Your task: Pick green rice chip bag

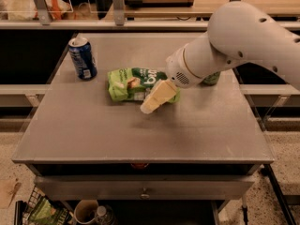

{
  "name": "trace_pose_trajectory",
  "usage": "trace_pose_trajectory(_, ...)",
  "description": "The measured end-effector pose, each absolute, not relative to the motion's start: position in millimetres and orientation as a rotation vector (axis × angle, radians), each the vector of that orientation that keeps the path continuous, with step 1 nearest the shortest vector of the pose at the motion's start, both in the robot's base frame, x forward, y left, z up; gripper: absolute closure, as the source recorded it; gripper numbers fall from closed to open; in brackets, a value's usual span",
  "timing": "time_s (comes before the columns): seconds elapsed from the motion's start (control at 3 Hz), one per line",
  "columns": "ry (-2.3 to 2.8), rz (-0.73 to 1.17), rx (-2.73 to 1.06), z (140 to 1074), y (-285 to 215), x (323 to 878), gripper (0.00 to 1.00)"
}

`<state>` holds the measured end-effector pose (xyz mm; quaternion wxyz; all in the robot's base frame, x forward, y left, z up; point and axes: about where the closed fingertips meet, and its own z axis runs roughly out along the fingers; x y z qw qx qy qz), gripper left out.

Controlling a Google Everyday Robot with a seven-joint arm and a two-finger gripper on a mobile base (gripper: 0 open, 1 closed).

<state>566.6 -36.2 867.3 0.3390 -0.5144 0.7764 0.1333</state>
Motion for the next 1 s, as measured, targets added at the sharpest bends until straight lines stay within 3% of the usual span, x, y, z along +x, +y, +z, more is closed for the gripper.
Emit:
trace_pose_trajectory(0.67,2.011,0.346,-1.357,844,-27,568,0.0)
trace_pose_trajectory(1.0,2.0,0.343,-1.361,842,-26,570,0.17)
